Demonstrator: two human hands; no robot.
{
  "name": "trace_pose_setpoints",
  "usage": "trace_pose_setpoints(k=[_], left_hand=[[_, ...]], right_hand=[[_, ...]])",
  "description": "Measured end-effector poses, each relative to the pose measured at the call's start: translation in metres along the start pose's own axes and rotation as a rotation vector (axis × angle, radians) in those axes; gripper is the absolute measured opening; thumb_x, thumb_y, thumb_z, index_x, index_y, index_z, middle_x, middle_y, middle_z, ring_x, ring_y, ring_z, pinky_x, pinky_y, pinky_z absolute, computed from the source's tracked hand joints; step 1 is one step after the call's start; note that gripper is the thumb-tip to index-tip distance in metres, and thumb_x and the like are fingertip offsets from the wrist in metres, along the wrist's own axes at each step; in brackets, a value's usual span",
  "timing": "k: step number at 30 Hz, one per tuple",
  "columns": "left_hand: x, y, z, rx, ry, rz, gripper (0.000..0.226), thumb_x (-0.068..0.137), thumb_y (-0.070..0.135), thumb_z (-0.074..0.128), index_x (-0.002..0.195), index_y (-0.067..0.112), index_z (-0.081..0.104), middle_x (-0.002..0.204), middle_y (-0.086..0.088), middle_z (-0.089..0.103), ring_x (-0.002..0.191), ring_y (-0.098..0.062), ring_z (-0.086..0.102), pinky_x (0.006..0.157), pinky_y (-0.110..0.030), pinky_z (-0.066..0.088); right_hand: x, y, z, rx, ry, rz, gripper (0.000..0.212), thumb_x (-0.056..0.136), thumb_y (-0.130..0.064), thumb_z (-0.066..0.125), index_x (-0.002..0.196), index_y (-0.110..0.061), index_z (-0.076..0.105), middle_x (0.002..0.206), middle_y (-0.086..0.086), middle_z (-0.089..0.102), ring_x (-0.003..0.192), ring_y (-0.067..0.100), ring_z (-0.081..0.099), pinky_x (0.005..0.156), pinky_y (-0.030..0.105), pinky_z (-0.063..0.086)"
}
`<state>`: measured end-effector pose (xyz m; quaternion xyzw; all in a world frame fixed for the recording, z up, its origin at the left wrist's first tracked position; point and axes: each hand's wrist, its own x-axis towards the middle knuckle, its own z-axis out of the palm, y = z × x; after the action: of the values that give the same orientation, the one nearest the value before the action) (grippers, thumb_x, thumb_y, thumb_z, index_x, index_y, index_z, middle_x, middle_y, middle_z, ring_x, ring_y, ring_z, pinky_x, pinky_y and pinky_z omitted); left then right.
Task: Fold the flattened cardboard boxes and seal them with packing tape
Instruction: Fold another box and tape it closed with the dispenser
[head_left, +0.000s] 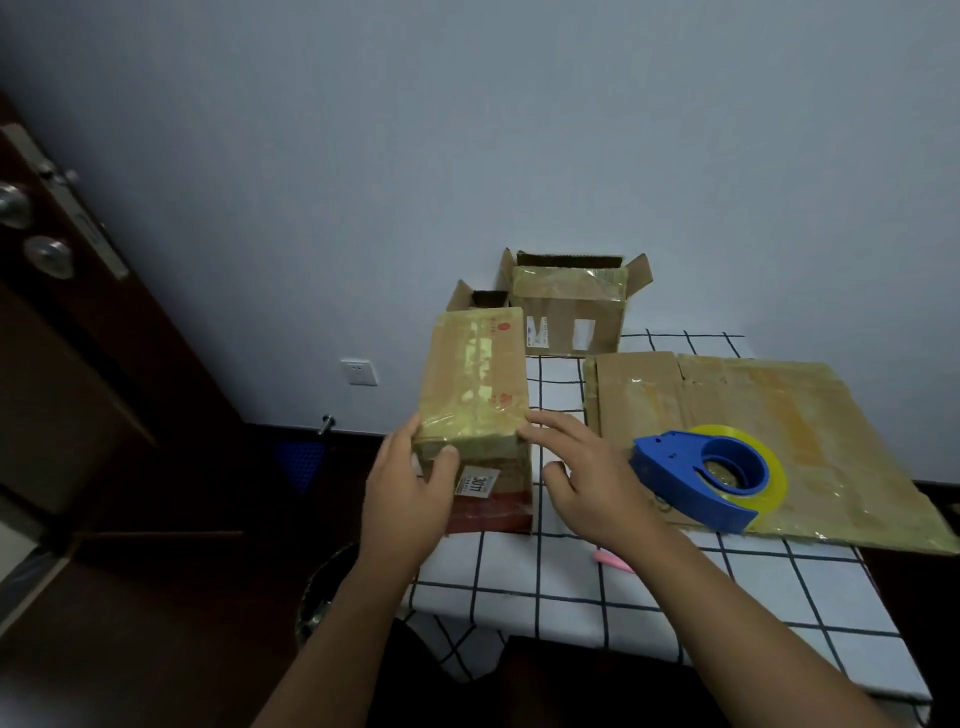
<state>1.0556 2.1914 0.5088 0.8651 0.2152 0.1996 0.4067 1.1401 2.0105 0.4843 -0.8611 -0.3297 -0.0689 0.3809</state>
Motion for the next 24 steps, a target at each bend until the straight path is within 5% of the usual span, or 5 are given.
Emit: trace_pose_setpoints(k=[6, 8, 11, 17, 24], left_hand=[[-0.007, -0.007, 0.006, -0.028, 0.002, 0.057, 0.057, 0.094, 0.017, 0.055, 0.149, 0.024, 0.039, 0.147, 0.009, 0.043, 0.120, 0.002, 0.039, 0.085, 0.000, 0.032], [-0.004, -0.014, 0.005, 0.017, 0.007, 0.119, 0.056, 0.092, 0.016, 0.058, 0.146, 0.026, 0.044, 0.151, 0.006, 0.041, 0.124, 0.001, 0.038, 0.093, -0.013, 0.035], [0.004, -0.027, 0.006, 0.097, -0.023, 0.233, 0.053, 0.089, 0.022, 0.064, 0.139, 0.030, 0.052, 0.144, -0.001, 0.042, 0.124, 0.000, 0.039, 0.088, -0.023, 0.042], [0.015, -0.035, 0.011, 0.166, -0.012, 0.321, 0.046, 0.087, 0.023, 0.066, 0.133, 0.028, 0.058, 0.130, -0.006, 0.045, 0.126, -0.017, 0.046, 0.081, -0.025, 0.046], [0.017, -0.039, 0.002, 0.168, -0.073, 0.305, 0.060, 0.082, 0.031, 0.047, 0.141, 0.021, 0.048, 0.130, 0.003, 0.042, 0.123, 0.001, 0.040, 0.075, -0.021, 0.044]], right_hand=[[0.004, -0.002, 0.003, 0.010, 0.039, 0.052, 0.042, 0.090, -0.007, 0.048, 0.129, -0.014, 0.064, 0.134, -0.008, 0.052, 0.095, -0.003, 0.048, 0.083, 0.020, 0.046], [0.004, -0.002, 0.002, -0.016, 0.033, 0.064, 0.043, 0.091, 0.000, 0.051, 0.130, -0.014, 0.063, 0.135, -0.006, 0.050, 0.090, -0.002, 0.046, 0.077, 0.015, 0.039], [0.006, -0.002, -0.003, -0.039, -0.015, 0.065, 0.046, 0.091, 0.003, 0.050, 0.132, -0.015, 0.061, 0.131, -0.003, 0.051, 0.100, 0.006, 0.050, 0.087, 0.027, 0.045], [0.017, 0.002, -0.011, -0.082, -0.106, 0.015, 0.046, 0.091, 0.006, 0.049, 0.130, -0.014, 0.062, 0.121, 0.004, 0.060, 0.108, 0.020, 0.058, 0.093, 0.037, 0.049], [0.024, 0.014, -0.013, -0.147, -0.200, -0.051, 0.051, 0.096, -0.007, 0.056, 0.141, -0.030, 0.052, 0.117, -0.002, 0.058, 0.103, 0.017, 0.056, 0.085, 0.034, 0.049]])
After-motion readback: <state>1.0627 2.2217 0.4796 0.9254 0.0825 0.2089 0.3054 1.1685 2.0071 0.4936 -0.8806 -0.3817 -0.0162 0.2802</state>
